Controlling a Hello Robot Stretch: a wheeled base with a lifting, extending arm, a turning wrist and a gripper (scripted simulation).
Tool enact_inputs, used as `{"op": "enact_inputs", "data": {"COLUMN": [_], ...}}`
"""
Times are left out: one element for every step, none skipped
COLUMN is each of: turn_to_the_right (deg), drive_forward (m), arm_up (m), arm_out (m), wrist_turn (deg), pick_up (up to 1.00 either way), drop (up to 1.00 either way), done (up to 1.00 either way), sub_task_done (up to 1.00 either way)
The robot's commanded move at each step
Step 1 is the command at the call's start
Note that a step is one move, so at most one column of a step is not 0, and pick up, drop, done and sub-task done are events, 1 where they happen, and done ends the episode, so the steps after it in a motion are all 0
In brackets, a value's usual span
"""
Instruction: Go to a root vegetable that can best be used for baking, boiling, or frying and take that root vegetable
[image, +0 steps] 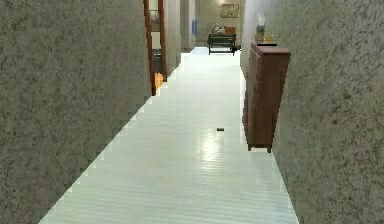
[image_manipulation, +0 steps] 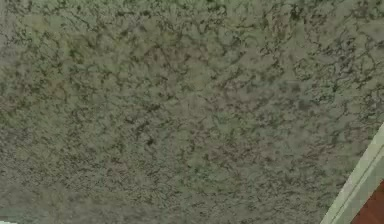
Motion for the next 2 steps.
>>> {"op": "enact_inputs", "data": {"turn_to_the_right": [0.0,0.0], "drive_forward": [1.0,1.0], "arm_up": [0.0,0.0], "arm_out": [0.0,0.0], "wrist_turn": [0.0,0.0], "pick_up": [0.0,0.0], "drop": [0.0,0.0], "done": [0.0,0.0], "sub_task_done": [0.0,0.0]}}
